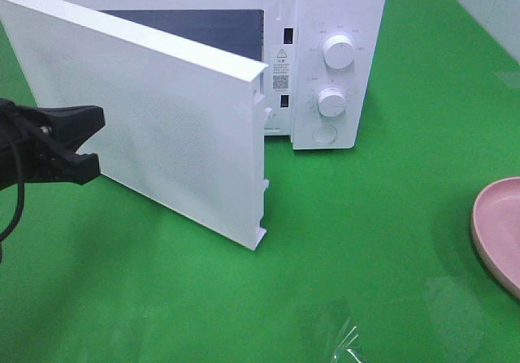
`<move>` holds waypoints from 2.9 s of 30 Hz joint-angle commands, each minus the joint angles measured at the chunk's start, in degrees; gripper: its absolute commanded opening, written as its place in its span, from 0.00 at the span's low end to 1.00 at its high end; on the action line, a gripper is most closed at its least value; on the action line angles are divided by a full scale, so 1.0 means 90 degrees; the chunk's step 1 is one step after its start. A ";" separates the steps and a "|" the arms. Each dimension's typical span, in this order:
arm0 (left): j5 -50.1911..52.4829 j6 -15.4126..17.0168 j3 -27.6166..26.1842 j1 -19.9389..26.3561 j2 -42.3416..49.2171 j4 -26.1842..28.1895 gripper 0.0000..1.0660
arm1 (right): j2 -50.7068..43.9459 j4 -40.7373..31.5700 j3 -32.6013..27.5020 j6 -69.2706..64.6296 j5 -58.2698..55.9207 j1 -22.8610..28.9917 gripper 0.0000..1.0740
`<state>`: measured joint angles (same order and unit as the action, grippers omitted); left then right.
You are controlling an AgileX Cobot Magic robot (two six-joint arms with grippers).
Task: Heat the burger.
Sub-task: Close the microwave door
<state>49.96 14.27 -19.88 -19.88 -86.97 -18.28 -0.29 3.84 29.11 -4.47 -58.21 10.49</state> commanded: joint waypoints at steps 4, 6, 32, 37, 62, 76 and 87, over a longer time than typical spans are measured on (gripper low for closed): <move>0.0095 -0.0083 -0.0350 -0.0439 -0.0293 0.1038 0.00 | -0.0159 0.0045 -0.0013 -0.0006 0.0070 -0.0045 0.70; 0.0089 -0.0331 -0.0681 -0.0809 -0.0547 0.1566 0.00 | -0.0159 0.0045 -0.0013 -0.0006 0.0070 -0.0045 0.70; -0.0185 -0.0554 -0.2852 -0.1490 -0.1942 0.2107 0.00 | -0.0159 0.0038 -0.0013 -0.0006 0.0070 -0.0045 0.70; -0.0197 -0.0554 -0.3215 -0.1490 -0.2177 0.2120 0.00 | -0.0159 0.0038 -0.0013 -0.0006 0.0070 -0.0045 0.70; -0.0465 -0.0872 -0.4609 -0.1464 -0.3056 0.2527 0.00 | -0.0159 0.0038 -0.0013 0.0000 0.0070 -0.0045 0.70; -0.1216 -0.0840 -0.3845 -0.2082 -0.2381 0.2305 0.00 | -0.0159 0.0038 -0.0013 0.0000 0.0070 -0.0045 0.70; -0.4004 -0.0821 -0.3049 -0.2699 -0.1738 0.1713 0.94 | -0.0159 0.0038 -0.0013 -0.0006 0.0070 -0.0045 0.70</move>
<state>22.23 6.59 -47.56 -43.20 -104.34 -2.58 -0.29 3.90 29.11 -4.47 -58.21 10.49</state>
